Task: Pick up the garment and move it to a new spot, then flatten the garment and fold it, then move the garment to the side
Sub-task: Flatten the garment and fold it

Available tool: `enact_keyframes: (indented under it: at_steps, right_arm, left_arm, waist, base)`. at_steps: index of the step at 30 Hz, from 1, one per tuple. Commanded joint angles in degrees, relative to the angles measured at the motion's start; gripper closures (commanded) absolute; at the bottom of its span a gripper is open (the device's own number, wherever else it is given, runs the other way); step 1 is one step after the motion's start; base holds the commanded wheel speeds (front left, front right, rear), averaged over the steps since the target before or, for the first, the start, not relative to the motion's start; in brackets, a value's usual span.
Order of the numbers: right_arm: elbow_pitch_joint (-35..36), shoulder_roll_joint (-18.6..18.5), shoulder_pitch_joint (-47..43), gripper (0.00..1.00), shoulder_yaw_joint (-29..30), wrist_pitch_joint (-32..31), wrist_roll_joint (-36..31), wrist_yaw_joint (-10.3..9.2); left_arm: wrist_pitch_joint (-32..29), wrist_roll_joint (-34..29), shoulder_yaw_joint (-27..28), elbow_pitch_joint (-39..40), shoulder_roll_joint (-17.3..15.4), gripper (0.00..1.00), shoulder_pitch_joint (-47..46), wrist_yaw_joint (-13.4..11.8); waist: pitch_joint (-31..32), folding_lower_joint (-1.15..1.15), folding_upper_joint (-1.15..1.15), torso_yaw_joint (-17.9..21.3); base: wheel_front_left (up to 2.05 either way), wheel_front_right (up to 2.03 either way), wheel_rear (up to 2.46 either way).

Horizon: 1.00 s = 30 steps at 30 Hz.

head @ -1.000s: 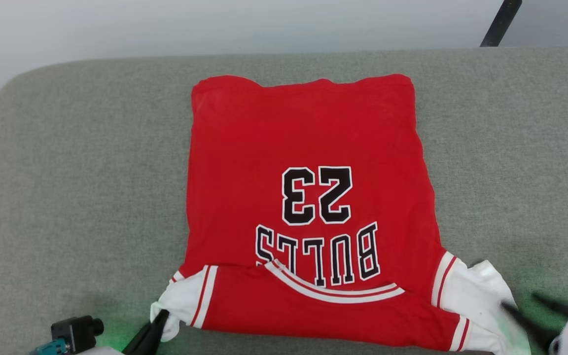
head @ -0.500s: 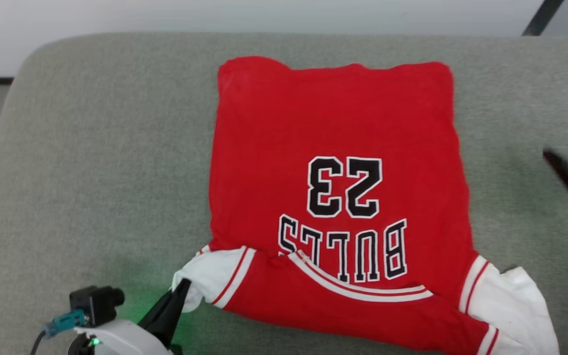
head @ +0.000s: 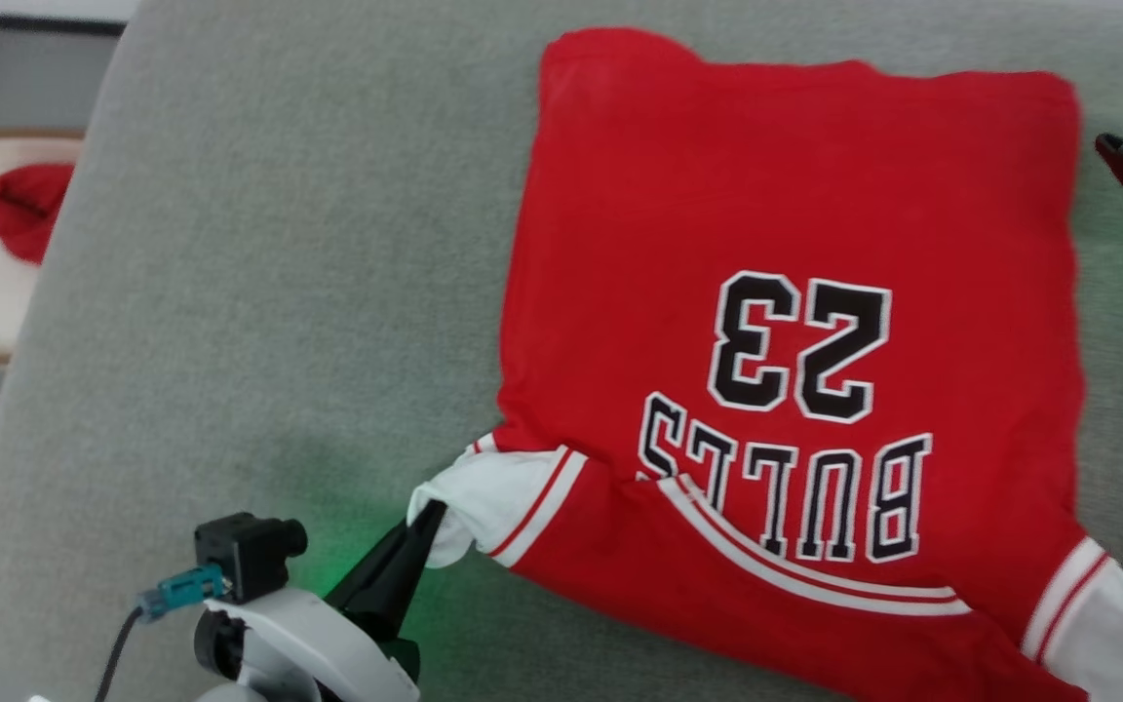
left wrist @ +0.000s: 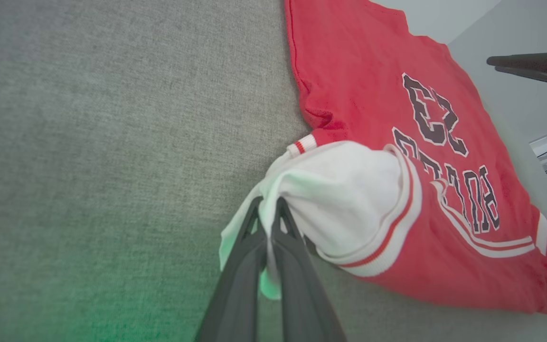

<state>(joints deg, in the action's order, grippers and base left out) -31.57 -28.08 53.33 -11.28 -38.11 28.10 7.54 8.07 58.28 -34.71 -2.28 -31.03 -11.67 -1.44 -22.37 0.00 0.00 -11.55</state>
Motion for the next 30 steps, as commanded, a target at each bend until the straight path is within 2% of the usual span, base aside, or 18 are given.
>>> enact_keyframes:
  at_steps: [1,6,12,16,30]
  right_arm:
    - [-2.8,0.4,2.2,0.0,-0.8,0.1,-0.8,-0.07]
    - [-10.6,0.4,6.3,0.0,-1.9,-0.2,-3.0,-0.08]
    - [-15.8,0.9,8.6,0.0,-2.9,0.7,-3.8,-0.07]
    - [-19.0,1.4,9.5,0.0,-4.2,-1.6,-3.8,-0.07]
    - [-22.8,2.1,13.2,0.0,-7.9,-8.9,-2.4,-0.07]
  left_arm:
    - [-0.2,-0.6,-0.3,-0.1,0.4,1.0,-0.8,0.5]
    - [-0.3,-1.2,-1.3,-0.8,1.1,1.0,-1.6,1.2]
    - [0.3,-0.9,-1.4,-1.3,1.5,1.0,-2.1,2.1]
    - [0.3,-0.9,-1.5,-1.5,1.5,1.0,-2.5,2.2]
    - [0.3,-0.8,-1.8,-1.9,1.7,1.0,-3.2,2.7]
  waist:
    - [-3.2,0.0,0.0,-3.4]
    - [-4.3,0.0,0.0,-5.0]
    - [-5.1,0.0,0.0,-5.7]
    - [-5.3,0.0,0.0,-5.7]
    - [-6.1,0.0,0.0,-5.1]
  base:
    - [0.0,0.0,0.0]
    - [0.0,0.0,0.0]
    - [0.0,0.0,0.0]
    - [0.0,0.0,0.0]
    - [0.0,0.0,0.0]
